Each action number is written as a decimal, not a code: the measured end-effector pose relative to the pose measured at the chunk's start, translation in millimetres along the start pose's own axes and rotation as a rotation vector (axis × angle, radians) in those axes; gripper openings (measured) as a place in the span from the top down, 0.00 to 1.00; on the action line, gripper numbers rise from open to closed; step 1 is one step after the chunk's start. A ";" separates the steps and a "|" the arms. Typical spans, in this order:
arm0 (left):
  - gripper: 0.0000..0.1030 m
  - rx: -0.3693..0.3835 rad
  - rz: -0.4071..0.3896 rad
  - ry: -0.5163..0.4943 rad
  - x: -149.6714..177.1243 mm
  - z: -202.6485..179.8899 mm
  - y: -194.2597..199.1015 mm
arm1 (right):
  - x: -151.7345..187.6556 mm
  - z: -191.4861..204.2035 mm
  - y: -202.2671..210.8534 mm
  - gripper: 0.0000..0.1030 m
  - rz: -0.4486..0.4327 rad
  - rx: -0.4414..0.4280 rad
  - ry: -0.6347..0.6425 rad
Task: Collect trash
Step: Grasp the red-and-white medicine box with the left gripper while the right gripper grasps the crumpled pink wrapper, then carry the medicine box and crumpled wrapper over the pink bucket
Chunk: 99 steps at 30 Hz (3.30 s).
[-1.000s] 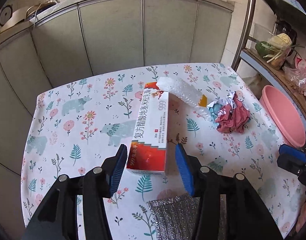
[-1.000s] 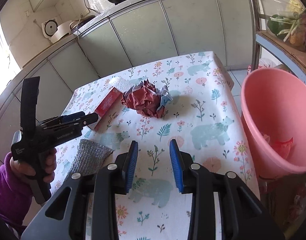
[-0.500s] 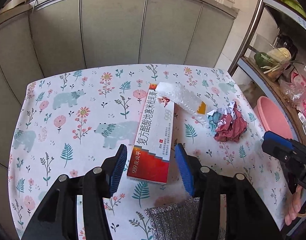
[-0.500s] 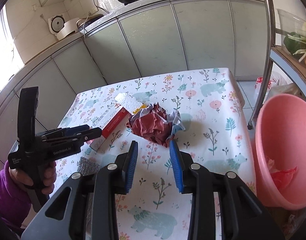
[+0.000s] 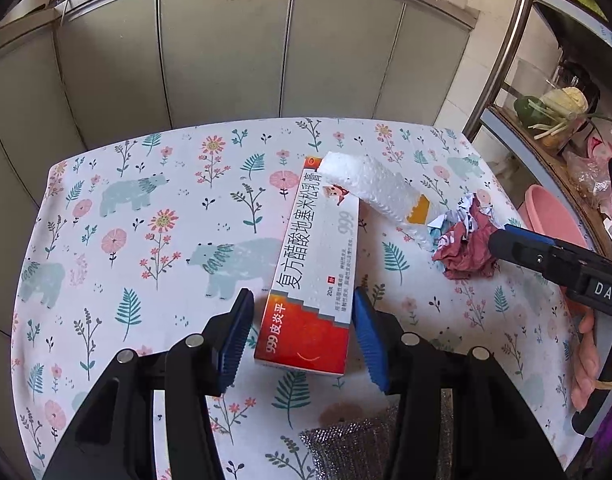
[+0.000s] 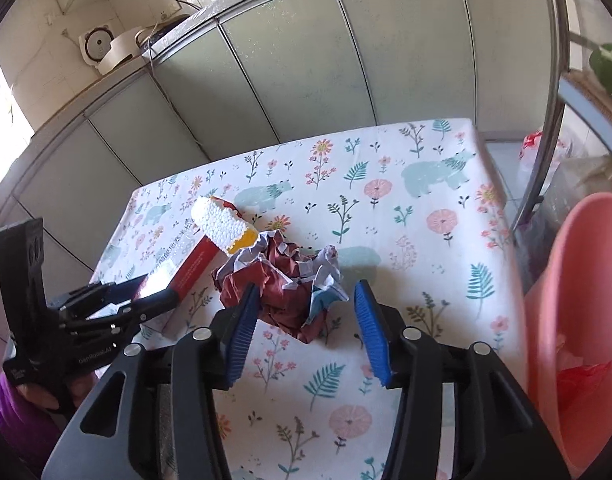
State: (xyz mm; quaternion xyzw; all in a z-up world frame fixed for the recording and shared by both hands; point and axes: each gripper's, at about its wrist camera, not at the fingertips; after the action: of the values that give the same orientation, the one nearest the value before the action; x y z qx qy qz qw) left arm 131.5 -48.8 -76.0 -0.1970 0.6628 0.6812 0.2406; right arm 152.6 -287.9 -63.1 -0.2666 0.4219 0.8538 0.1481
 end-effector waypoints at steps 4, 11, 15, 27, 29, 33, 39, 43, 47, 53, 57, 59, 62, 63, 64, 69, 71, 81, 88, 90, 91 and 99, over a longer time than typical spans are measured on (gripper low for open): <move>0.53 -0.007 -0.014 -0.001 1.9 1.7 1.1 | 0.5 1.7 -9.2 0.51 0.031 -0.074 -0.028; 0.58 -0.014 -0.042 0.012 6.9 8.8 14.5 | 6.8 16.8 -2.7 0.57 -0.001 -0.100 -0.003; 0.61 -0.020 -0.066 0.024 8.9 14.0 30.1 | 12.5 23.6 11.7 0.58 -0.025 -0.113 -0.006; 0.63 -0.056 -0.143 0.066 26.1 13.8 85.4 | 49.8 43.7 59.8 0.58 -0.073 -0.119 -0.009; 0.63 -0.055 -0.154 0.067 30.4 10.7 94.3 | 54.5 45.5 64.4 0.58 -0.074 -0.111 -0.008; 0.63 -0.050 -0.168 0.067 37.1 3.3 108.0 | 65.0 47.0 75.8 0.58 -0.085 -0.112 -0.015; 0.63 -0.050 -0.189 0.072 45.3 -3.9 125.5 | 78.0 55.2 90.2 0.58 -0.093 -0.102 0.013; 0.63 -0.047 -0.204 0.073 50.7 -6.0 135.5 | 85.6 59.5 97.0 0.58 -0.096 -0.103 0.022; 0.63 -0.049 -0.217 0.072 54.2 -7.2 143.9 | 90.8 64.2 103.5 0.58 -0.101 -0.105 0.033; 0.63 -0.048 -0.232 0.077 57.0 -8.7 153.8 | 93.3 70.5 112.3 0.58 -0.115 -0.096 0.064; 0.63 -0.044 -0.240 0.069 58.7 -11.6 158.6 | 96.2 71.0 117.5 0.58 -0.122 -0.092 0.065; 0.63 -0.043 -0.245 0.067 58.7 -13.3 160.3 | 97.2 69.9 119.6 0.58 -0.126 -0.091 0.062; 0.63 -0.041 -0.249 0.063 58.5 -16.4 163.1 | 97.9 68.2 123.2 0.58 -0.132 -0.090 0.061; 0.63 -0.040 -0.251 0.060 58.5 -17.7 164.1 | 98.1 68.4 124.6 0.58 -0.134 -0.090 0.061; 0.63 -0.039 -0.253 0.058 58.5 -18.8 164.8 | 98.3 68.2 126.2 0.58 -0.137 -0.090 0.061; 0.63 -0.032 -0.258 0.048 58.0 -24.8 167.4 | 99.2 67.8 134.2 0.58 -0.156 -0.084 0.063; 0.63 -0.028 -0.260 0.040 57.6 -28.9 168.2 | 99.7 65.8 138.1 0.58 -0.165 -0.081 0.059; 0.63 0.002 -0.267 -0.010 52.8 -55.4 167.9 | 104.8 50.9 155.0 0.58 -0.205 -0.051 0.023; 0.63 0.025 -0.262 -0.049 48.1 -77.0 162.4 | 105.6 33.1 169.7 0.58 -0.245 -0.021 -0.019; 0.63 0.031 -0.263 -0.063 46.0 -83.2 161.1 | 105.2 27.8 173.2 0.58 -0.255 -0.013 -0.029; 0.63 0.035 -0.265 -0.071 44.4 -86.8 160.4 | 105.2 25.0 175.4 0.58 -0.261 -0.006 -0.033; 0.63 0.066 -0.273 -0.124 30.5 -119.0 151.8 | 104.4 -1.7 190.7 0.58 -0.309 0.051 -0.083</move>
State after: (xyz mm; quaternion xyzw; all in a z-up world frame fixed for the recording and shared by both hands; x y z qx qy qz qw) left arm 11.5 -166.3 23.6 -0.2350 0.6357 0.6308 0.3778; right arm -23.0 -400.8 -2.3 -0.2891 0.3909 0.8201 0.3018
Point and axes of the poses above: each gripper's, at about its wrist camera, not at the fingertips, and y roughly against the way its jaws point, z to its left, x to its underside, and after that the axes turned 11 degrees about -x, right-handed
